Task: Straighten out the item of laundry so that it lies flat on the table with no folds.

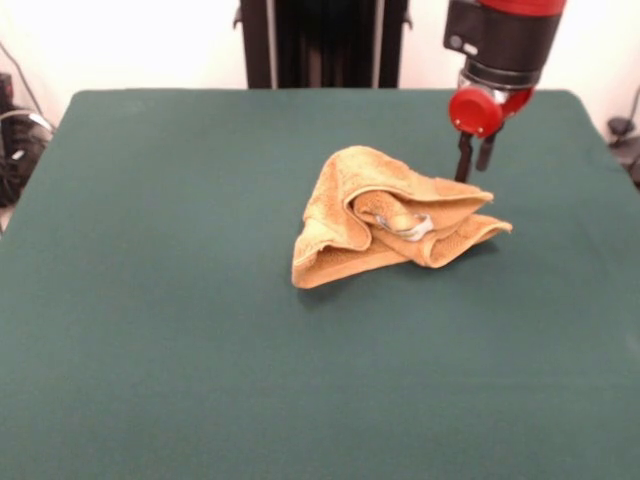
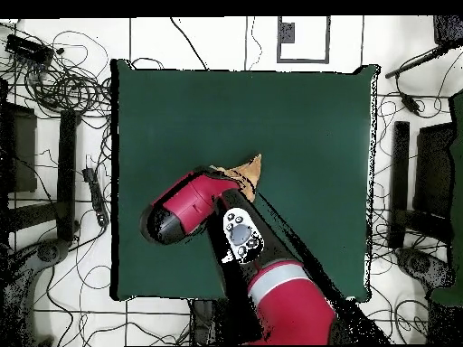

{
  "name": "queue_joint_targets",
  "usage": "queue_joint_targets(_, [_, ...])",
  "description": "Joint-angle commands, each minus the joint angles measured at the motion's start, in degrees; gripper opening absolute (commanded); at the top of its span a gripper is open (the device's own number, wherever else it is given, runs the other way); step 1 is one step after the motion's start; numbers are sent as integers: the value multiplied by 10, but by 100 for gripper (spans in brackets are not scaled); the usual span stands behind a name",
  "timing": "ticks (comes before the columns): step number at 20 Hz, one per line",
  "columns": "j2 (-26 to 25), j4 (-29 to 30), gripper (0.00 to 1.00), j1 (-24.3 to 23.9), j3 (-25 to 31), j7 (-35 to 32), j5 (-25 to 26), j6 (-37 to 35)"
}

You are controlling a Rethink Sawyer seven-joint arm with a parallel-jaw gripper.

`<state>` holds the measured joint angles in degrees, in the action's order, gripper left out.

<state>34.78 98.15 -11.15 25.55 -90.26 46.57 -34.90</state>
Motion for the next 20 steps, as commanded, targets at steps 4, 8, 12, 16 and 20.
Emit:
queue_joint_targets(4, [-30,26,100,5,31,48,19,4])
queue_joint_targets(8, [-7,35,100,2,41,51,-3,-13])
queue_joint_targets(12, [30,49,100,-8,58,56,-34,-32])
queue_joint_targets(16, [55,56,100,-14,68,59,-60,-48])
queue_joint_targets(20, [69,56,100,-18,72,71,-77,-59])
